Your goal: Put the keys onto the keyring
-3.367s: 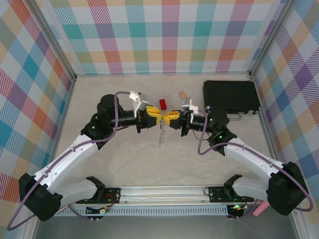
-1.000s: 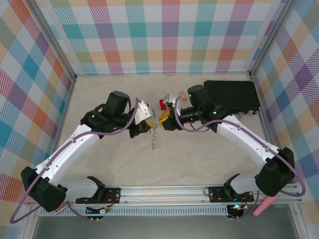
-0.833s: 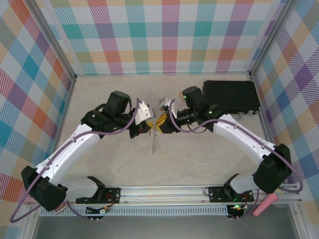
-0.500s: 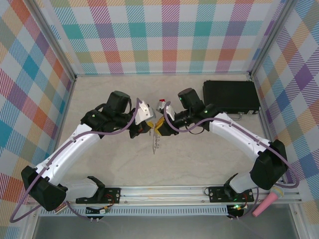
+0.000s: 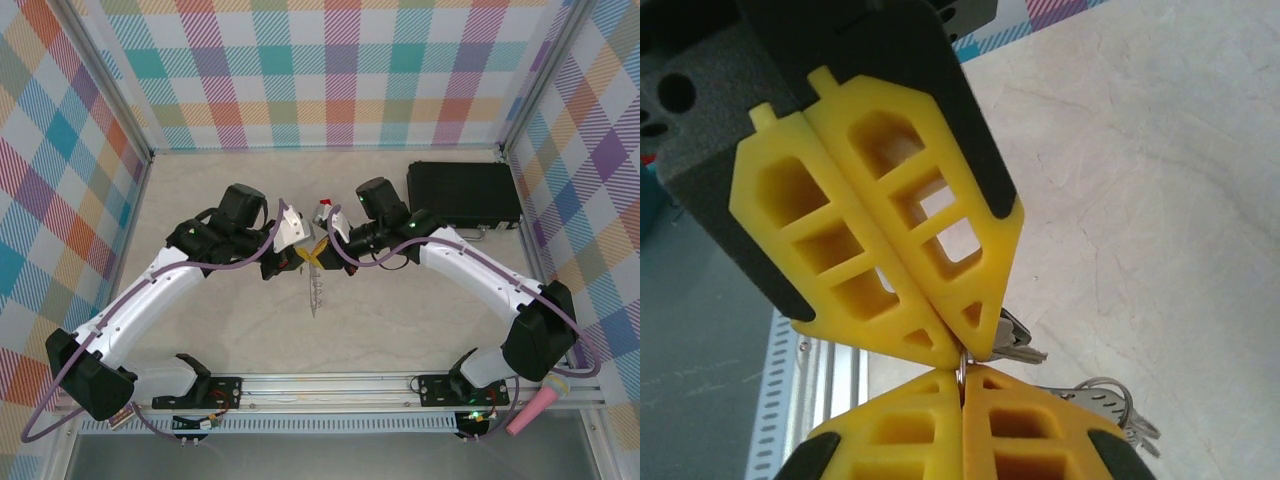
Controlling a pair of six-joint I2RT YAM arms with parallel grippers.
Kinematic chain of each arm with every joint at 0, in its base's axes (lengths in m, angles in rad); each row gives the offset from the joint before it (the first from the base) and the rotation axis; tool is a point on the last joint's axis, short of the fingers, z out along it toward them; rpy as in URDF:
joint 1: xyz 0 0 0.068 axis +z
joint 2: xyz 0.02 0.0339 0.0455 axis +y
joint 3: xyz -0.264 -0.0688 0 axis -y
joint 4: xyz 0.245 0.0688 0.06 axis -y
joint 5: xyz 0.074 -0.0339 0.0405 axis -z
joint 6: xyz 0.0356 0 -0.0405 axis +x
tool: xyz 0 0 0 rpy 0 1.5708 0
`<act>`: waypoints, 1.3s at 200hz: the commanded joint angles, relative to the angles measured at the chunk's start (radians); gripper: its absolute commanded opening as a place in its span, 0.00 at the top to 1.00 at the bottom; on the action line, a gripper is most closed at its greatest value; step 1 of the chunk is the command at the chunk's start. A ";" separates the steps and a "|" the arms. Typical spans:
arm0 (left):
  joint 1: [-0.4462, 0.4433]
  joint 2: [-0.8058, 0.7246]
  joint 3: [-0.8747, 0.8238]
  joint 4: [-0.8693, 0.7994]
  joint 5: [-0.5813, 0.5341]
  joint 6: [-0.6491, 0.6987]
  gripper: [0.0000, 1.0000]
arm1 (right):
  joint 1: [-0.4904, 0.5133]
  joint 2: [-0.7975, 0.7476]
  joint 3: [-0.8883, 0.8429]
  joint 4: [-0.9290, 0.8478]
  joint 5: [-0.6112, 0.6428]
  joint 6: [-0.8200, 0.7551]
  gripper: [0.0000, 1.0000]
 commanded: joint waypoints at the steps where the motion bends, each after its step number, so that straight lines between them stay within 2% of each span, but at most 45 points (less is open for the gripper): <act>1: -0.014 -0.003 0.039 0.003 0.019 0.005 1.00 | 0.015 0.010 0.024 0.008 -0.010 -0.022 1.00; 25: -0.014 -0.009 0.036 0.019 0.023 -0.006 1.00 | 0.015 0.000 0.012 0.019 -0.010 -0.026 1.00; 49: -0.014 -0.027 0.017 0.060 0.008 -0.038 0.99 | 0.012 -0.046 -0.039 0.107 0.014 -0.010 1.00; 55: -0.014 -0.036 0.010 0.074 0.004 -0.045 0.94 | 0.009 -0.062 -0.057 0.139 0.022 0.002 1.00; 65: -0.012 -0.058 -0.008 0.113 -0.012 -0.068 0.78 | 0.001 -0.095 -0.093 0.203 0.033 0.024 1.00; 82: -0.009 -0.097 -0.049 0.183 -0.026 -0.103 0.70 | -0.019 -0.147 -0.154 0.320 0.044 0.068 1.00; 105: 0.000 -0.154 -0.123 0.311 -0.011 -0.169 0.68 | -0.045 -0.208 -0.225 0.453 0.028 0.125 1.00; 128: 0.000 -0.165 -0.156 0.350 0.047 -0.185 0.68 | -0.068 -0.236 -0.264 0.544 0.009 0.185 1.00; 160: -0.003 -0.158 -0.182 0.396 0.088 -0.199 0.65 | -0.074 -0.242 -0.269 0.570 -0.022 0.233 1.00; 187: -0.006 -0.153 -0.183 0.419 0.084 -0.206 0.62 | -0.074 -0.252 -0.276 0.582 -0.038 0.244 1.00; 202: -0.008 -0.144 -0.179 0.418 0.075 -0.204 0.58 | -0.074 -0.261 -0.285 0.596 -0.054 0.251 1.00; 260: -0.009 -0.119 -0.188 0.451 0.143 -0.217 0.64 | -0.076 -0.278 -0.306 0.659 -0.098 0.281 1.00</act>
